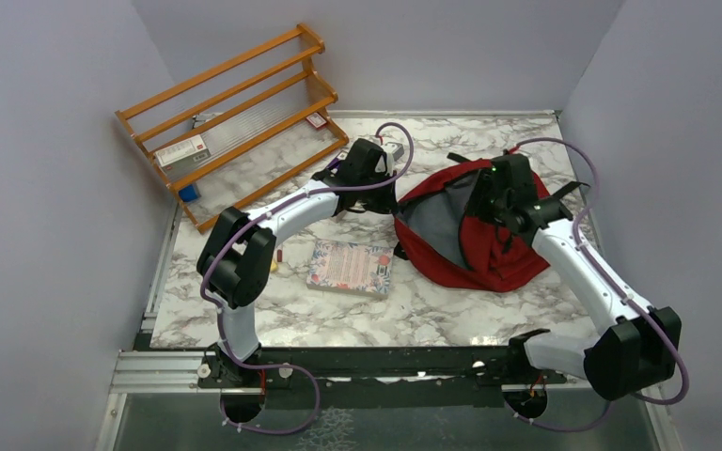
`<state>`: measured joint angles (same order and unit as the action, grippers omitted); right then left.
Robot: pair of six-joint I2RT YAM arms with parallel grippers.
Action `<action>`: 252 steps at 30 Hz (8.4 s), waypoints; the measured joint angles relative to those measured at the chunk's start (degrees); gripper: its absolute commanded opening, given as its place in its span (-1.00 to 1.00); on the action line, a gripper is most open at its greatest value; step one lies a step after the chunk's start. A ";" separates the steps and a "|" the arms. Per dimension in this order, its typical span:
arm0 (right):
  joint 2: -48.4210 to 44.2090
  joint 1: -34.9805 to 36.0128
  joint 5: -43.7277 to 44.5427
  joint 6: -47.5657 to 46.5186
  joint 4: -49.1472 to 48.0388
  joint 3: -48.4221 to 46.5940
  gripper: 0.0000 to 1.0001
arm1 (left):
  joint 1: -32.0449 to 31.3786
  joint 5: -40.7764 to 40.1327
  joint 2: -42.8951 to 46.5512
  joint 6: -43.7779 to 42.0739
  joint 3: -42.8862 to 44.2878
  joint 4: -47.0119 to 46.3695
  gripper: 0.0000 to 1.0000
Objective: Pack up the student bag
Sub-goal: Unzip the student bag at the center of the board, then adjust the book at the center of the board, then pick up the book from the center of the board.
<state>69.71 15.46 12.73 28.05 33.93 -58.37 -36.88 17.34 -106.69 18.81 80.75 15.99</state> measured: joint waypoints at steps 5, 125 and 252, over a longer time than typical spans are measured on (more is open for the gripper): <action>3.54 5.92 2.49 1.57 0.35 0.04 0.65 | 0.00 0.00 0.11 0.00 0.00 0.02 -1.00; 8.63 8.26 -20.02 -9.94 -6.67 -3.37 0.36 | 14.95 0.50 13.75 2.34 -10.40 1.64 0.18; 28.61 36.06 -12.44 33.99 -44.52 14.88 -0.99 | 13.27 -1.07 38.99 16.50 -52.46 -4.72 0.76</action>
<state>98.32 51.53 0.30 62.04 -10.59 -43.48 -23.62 16.27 -67.70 35.31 28.29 11.27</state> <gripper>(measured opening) 0.061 0.857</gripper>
